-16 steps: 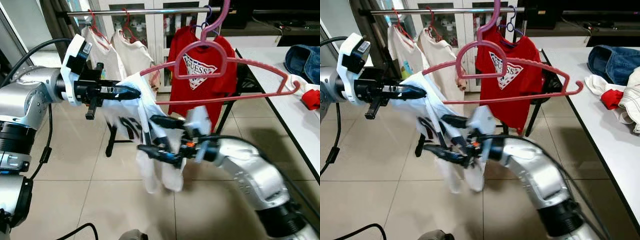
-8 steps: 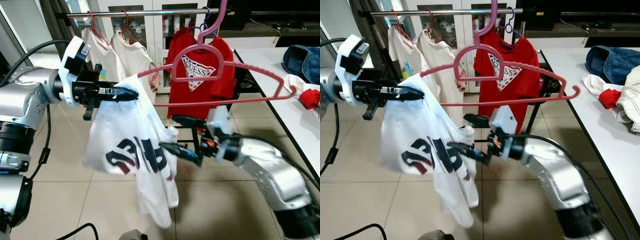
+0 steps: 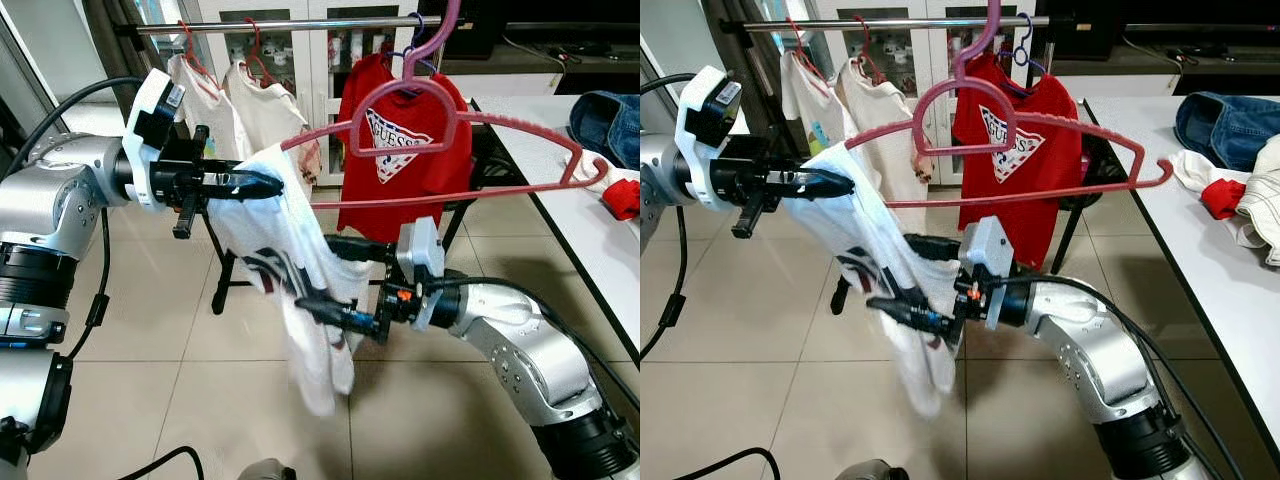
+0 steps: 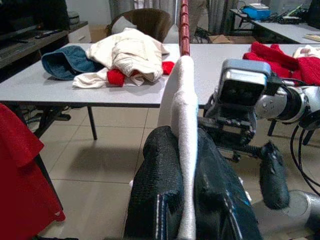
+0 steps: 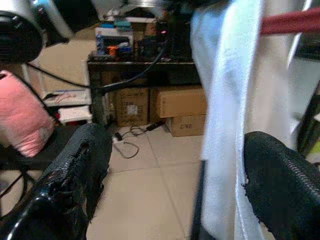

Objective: Hang hanger

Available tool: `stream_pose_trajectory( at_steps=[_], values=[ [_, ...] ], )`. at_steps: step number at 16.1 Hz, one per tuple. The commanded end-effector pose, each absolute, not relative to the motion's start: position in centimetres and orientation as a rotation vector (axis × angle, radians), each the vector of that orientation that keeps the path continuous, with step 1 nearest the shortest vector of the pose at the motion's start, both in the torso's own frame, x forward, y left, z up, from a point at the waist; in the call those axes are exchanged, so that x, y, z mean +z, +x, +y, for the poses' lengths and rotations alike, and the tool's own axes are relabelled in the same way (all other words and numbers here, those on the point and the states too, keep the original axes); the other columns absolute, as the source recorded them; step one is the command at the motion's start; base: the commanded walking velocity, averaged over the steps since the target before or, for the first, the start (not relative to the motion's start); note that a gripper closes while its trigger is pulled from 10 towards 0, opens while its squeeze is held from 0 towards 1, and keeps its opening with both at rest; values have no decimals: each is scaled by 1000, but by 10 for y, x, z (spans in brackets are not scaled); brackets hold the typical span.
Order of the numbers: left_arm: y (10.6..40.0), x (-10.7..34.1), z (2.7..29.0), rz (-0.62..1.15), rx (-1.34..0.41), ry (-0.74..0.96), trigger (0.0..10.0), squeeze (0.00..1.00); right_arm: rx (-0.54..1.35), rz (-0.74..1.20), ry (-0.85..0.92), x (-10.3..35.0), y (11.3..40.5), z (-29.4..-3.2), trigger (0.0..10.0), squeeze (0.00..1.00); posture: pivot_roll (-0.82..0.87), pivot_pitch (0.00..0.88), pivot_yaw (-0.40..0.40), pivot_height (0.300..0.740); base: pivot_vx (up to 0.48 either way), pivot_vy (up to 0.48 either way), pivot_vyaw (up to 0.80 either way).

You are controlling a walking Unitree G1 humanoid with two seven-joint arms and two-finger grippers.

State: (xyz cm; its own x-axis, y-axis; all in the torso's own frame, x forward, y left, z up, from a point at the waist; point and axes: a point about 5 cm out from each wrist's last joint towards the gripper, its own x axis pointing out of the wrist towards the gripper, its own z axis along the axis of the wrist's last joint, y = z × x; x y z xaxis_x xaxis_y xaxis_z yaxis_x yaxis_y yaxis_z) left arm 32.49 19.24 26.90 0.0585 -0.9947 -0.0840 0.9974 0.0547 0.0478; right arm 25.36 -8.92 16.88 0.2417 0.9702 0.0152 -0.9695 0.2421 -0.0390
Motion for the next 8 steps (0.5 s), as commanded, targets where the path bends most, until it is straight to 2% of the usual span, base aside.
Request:
stream_pose_trajectory(
  at_steps=[1,8],
  values=[
    [322,278,193,-17,-1515,109,0,0,1360,-4,-32,160,251,-84,10000,0,-26,0,84,740,0,0,0],
    [321,283,191,-21,-1526,114,0,0,1274,51,-39,140,280,-68,10000,0,-15,0,80,740,0,0,0]
  ],
)
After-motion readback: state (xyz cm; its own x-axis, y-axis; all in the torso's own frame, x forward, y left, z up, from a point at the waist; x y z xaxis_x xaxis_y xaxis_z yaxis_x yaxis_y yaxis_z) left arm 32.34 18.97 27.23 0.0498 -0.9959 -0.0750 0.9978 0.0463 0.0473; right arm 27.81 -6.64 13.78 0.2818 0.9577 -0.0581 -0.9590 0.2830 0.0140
